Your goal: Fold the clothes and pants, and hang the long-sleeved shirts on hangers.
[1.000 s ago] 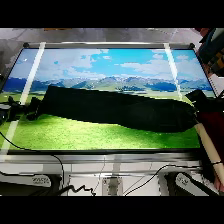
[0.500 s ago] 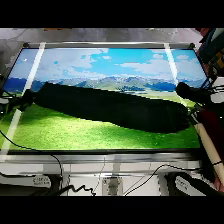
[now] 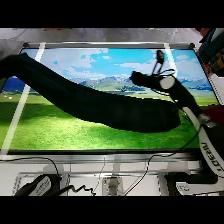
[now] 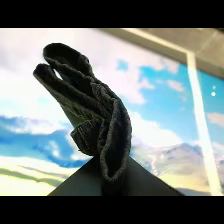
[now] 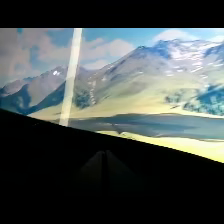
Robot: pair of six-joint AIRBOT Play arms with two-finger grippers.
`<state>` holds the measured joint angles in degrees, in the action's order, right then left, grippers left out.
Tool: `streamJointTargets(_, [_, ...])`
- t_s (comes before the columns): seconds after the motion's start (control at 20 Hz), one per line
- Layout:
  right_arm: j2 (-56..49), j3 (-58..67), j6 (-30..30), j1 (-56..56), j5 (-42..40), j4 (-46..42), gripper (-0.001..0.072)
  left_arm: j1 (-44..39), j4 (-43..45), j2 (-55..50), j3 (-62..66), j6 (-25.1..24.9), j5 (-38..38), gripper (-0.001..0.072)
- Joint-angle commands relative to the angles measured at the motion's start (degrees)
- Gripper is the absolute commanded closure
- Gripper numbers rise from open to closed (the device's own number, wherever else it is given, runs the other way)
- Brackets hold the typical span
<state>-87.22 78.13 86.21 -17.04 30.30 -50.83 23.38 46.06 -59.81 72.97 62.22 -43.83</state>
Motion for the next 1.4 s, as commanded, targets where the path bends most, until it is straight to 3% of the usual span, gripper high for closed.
streamJointTargets(0.0, [-10.27,10.4,7.63,-11.61,0.31,0.13,0.0681,-0.76,-0.33,11.1,0.33,-0.57,-2.95,0.0665])
streamJointTargets(0.2, [-19.23,20.35,17.57,-22.16,-3.19,5.03,0.0681,-0.98,-0.31,16.09,0.26,0.85,-4.28,0.0666])
streamJointTargets(0.6, [-22.05,28.0,16.0,-37.09,-2.45,5.11,0.0681,-5.29,-0.31,11.93,-4.13,3.43,-7.93,0.0665])
streamJointTargets(0.75, [-22.05,28.0,15.96,-37.44,1.07,0.17,0.0681,-7.06,-0.31,9.16,-4.24,3.43,-7.91,0.0665])
streamJointTargets(1.0, [-20.06,28.0,15.93,-26.21,16.87,-10.19,0.068,-13.14,-0.33,4.02,-4.37,3.85,-10.99,0.0665])
streamJointTargets(1.15, [-17.0,28.0,12.39,-15.08,26.14,-16.17,0.068,-21.55,-0.35,-0.57,-4.37,3.85,-12.48,0.0665])
streamJointTargets(1.35, [-11.67,28.0,11.56,0.39,31.8,-22.67,0.068,-35.87,-5.27,-8.76,-4.37,3.82,-12.35,0.065])
